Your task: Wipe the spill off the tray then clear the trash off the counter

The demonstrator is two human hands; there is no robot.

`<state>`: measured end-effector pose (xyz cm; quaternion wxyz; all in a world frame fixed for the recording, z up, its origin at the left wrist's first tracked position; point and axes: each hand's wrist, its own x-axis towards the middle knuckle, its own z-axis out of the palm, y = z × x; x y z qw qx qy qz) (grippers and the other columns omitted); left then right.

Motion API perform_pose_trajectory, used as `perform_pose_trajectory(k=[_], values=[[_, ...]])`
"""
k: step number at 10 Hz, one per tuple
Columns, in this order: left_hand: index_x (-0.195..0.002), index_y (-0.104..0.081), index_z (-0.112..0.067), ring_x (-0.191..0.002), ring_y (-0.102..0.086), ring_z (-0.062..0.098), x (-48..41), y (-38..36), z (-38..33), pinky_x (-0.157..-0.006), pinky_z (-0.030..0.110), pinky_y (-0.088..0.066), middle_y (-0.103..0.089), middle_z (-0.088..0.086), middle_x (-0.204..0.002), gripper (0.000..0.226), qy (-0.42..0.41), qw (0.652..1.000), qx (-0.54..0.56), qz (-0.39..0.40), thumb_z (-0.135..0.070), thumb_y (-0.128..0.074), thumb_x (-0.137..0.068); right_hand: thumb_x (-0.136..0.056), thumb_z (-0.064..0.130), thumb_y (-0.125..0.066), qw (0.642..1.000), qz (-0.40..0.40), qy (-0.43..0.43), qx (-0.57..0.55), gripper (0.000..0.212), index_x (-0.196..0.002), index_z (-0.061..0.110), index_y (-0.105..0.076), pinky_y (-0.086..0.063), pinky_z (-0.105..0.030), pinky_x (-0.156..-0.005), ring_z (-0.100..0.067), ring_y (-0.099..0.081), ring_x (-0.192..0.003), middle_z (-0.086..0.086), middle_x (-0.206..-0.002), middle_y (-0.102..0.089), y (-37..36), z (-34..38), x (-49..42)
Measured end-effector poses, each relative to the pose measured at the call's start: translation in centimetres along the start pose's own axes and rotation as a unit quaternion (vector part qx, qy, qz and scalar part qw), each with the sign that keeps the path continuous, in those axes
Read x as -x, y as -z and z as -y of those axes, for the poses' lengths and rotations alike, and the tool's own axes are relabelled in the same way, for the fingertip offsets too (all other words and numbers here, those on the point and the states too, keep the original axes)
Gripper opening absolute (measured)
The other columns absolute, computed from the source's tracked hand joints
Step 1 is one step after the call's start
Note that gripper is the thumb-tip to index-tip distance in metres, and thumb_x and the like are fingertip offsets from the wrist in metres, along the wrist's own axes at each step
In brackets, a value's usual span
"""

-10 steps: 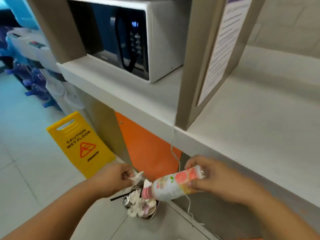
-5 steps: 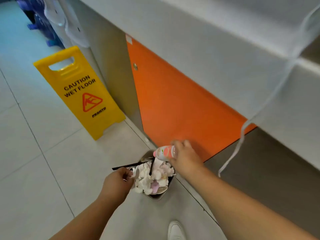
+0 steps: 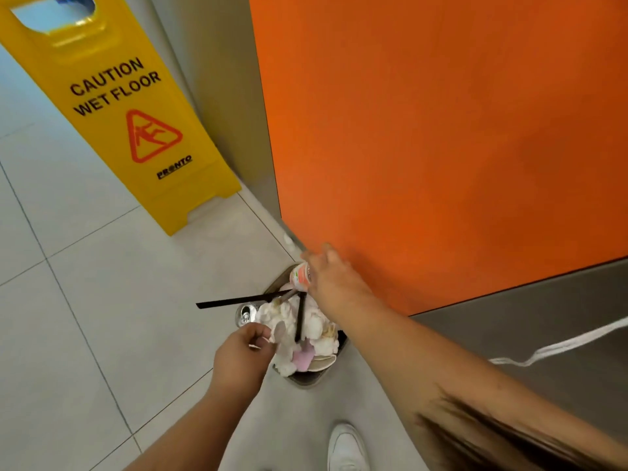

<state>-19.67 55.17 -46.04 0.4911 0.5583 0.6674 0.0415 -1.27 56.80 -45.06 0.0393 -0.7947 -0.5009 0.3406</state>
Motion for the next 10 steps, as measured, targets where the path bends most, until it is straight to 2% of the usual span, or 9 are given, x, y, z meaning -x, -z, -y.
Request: perform_pose_trajectory(k=[1,2,3,4,5,6,8,10], values=[[-0.077,-0.06,-0.029,-0.07,-0.063,0.025,-0.9,-0.8,-0.4,-0.052,0.025,-0.043,-0.065,0.0,-0.076,0.013,-0.004,1.0,-0.011,-0.01,-0.018,-0.064,-0.083,-0.097,0.027,-0.047,1.0,0.013,0.001,-0.005,0.061,-0.146,0.043,-0.014,-0.038,-0.039,-0.1,-0.031,-0.032,-0.128,0.009,-0.157,0.006,-0.2,-0.7,0.6],[-0.078,-0.058,-0.029,-0.068,-0.061,0.022,-1.9,-1.7,-0.9,-0.055,0.023,-0.042,-0.065,0.0,-0.073,0.013,-0.007,0.999,-0.037,-0.018,-0.018,-0.062,-0.084,-0.096,0.037,-0.046,1.0,-0.002,0.012,-0.012,0.063,-0.146,0.045,-0.007,-0.04,-0.04,-0.097,-0.032,-0.034,-0.126,0.01,-0.156,0.01,0.0,-1.0,1.2],[-0.096,-0.059,-0.026,-0.069,-0.058,0.016,-2.6,-2.5,-1.4,-0.06,0.024,-0.042,-0.062,-0.004,-0.075,0.014,-0.021,0.997,-0.068,-0.001,-0.015,-0.057,-0.086,-0.096,0.039,-0.047,0.999,-0.005,0.015,-0.029,0.065,-0.146,0.046,-0.007,-0.04,-0.04,-0.098,-0.033,-0.035,-0.127,0.011,-0.156,0.012,0.3,-1.1,1.7],[-0.116,-0.058,-0.02,-0.069,-0.055,0.008,-2.5,-2.8,-1.6,-0.057,0.019,-0.038,-0.061,-0.006,-0.084,0.03,-0.03,0.997,-0.075,0.015,-0.016,-0.058,-0.087,-0.096,0.036,-0.047,0.999,-0.01,0.014,-0.043,0.064,-0.146,0.046,-0.008,-0.038,-0.04,-0.1,-0.032,-0.033,-0.13,0.012,-0.156,0.012,0.6,-1.1,1.9],[-0.125,-0.053,-0.02,-0.073,-0.058,0.01,-2.0,-2.4,-1.6,-0.062,0.023,-0.043,-0.061,-0.007,-0.089,0.04,-0.026,0.998,-0.065,0.006,-0.016,-0.058,-0.086,-0.097,0.037,-0.046,0.999,-0.01,0.001,-0.052,0.064,-0.147,0.044,-0.007,-0.037,-0.041,-0.102,-0.032,-0.029,-0.134,0.01,-0.157,0.012,0.9,-1.4,2.0],[-0.131,-0.051,-0.022,-0.087,-0.061,0.019,-2.1,-2.0,-1.2,-0.078,0.03,-0.049,-0.065,-0.003,-0.096,0.048,-0.021,0.998,-0.052,0.002,-0.018,-0.059,-0.084,-0.096,0.039,-0.047,0.998,-0.014,-0.008,-0.061,0.065,-0.147,0.042,-0.007,-0.036,-0.041,-0.102,-0.03,-0.025,-0.137,0.01,-0.157,0.011,1.3,-1.6,2.1],[-0.128,-0.052,-0.021,-0.086,-0.063,0.022,-1.4,-0.6,-1.3,-0.07,0.028,-0.047,-0.065,0.001,-0.097,0.041,-0.023,0.999,-0.036,0.018,-0.018,-0.057,-0.086,-0.096,0.037,-0.048,0.998,-0.01,-0.012,-0.053,0.063,-0.147,0.041,-0.011,-0.036,-0.039,-0.103,-0.027,-0.021,-0.139,0.011,-0.157,0.009,2.5,-1.4,3.7],[-0.118,-0.058,-0.025,-0.076,-0.062,0.017,1.5,2.8,-3.3,-0.057,0.025,-0.043,-0.066,0.0,-0.092,0.03,-0.035,0.999,-0.037,0.019,-0.018,-0.056,-0.088,-0.095,0.036,-0.049,0.997,-0.052,0.014,-0.058,0.059,-0.146,0.036,-0.019,-0.034,-0.034,-0.104,-0.024,-0.023,-0.138,0.008,-0.157,0.001,6.1,-0.6,8.5]])
